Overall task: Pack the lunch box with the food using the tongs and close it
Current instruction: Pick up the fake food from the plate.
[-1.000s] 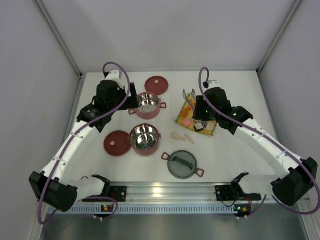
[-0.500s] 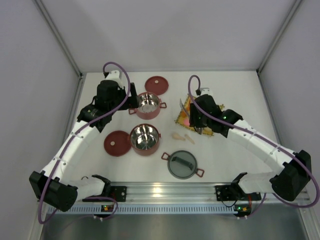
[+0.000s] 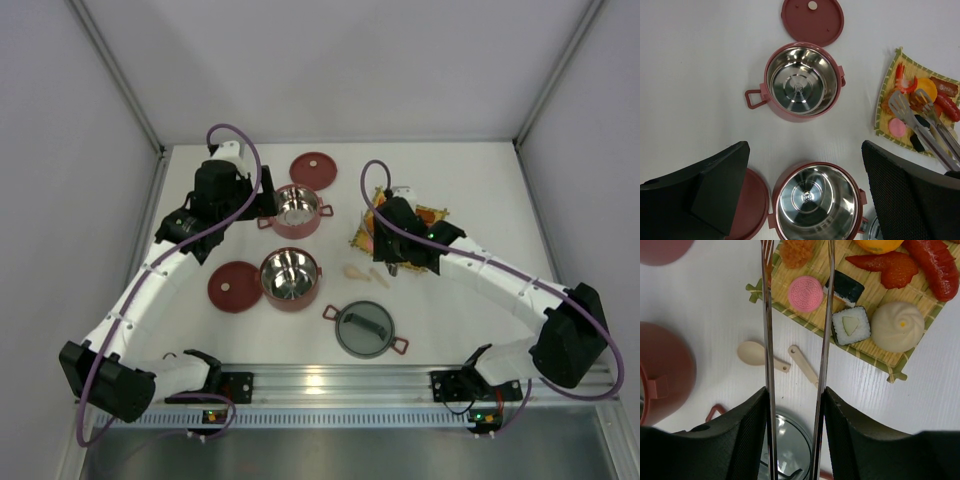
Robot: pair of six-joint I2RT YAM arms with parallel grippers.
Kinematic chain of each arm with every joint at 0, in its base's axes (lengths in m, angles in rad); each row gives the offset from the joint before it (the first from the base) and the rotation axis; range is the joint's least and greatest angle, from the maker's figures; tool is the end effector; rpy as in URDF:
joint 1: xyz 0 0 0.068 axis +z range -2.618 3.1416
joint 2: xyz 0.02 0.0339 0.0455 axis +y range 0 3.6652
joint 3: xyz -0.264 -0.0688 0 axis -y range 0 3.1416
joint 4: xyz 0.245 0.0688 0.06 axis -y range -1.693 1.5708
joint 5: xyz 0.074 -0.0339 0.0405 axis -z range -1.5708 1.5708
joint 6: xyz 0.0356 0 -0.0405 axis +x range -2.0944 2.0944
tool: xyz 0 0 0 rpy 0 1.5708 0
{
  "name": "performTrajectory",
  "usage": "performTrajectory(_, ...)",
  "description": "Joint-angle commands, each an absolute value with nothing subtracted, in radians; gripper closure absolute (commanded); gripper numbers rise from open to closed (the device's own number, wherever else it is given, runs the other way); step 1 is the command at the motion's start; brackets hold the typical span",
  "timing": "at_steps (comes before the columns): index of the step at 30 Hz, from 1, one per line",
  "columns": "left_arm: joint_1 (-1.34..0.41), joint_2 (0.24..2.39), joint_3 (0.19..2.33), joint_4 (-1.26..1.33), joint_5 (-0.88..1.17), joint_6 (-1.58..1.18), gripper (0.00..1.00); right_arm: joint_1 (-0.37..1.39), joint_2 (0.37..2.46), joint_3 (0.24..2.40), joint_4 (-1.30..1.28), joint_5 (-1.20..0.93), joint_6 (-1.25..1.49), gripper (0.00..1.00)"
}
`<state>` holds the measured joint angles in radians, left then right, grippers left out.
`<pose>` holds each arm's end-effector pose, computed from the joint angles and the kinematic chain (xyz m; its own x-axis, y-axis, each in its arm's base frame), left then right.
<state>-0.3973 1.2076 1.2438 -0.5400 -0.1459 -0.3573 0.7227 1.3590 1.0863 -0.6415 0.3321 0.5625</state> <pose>0.2459 -0.0976 0.3764 -0.5099 -0.1613 -0.8450 0.0930 0.9662 -0.2405 0.2194 0.1780 0.2781 -0.7564 0.0052 -0.6541 -0.0858 0.9905 0.1071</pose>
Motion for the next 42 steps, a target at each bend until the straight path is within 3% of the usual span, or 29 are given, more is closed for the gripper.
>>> performTrajectory(1,-0.4,1.21,1.267,-0.525,-0.144,-0.356,0.01,0.753,1.368,1.092,-0.604,0.351,0.594,0.54)
performTrajectory(19,-0.4,1.206,1.264,-0.526,-0.149,-0.356,0.01,0.761,1.396,1.062,-0.571,0.347,0.626,0.6)
performTrajectory(29,-0.4,1.206,1.262,-0.525,-0.15,-0.356,0.01,0.769,1.374,1.061,-0.574,0.342,0.63,0.81)
performTrajectory(42,-0.4,1.207,1.264,-0.526,-0.155,-0.356,0.01,0.781,1.29,1.103,-0.635,0.367,0.617,0.86)
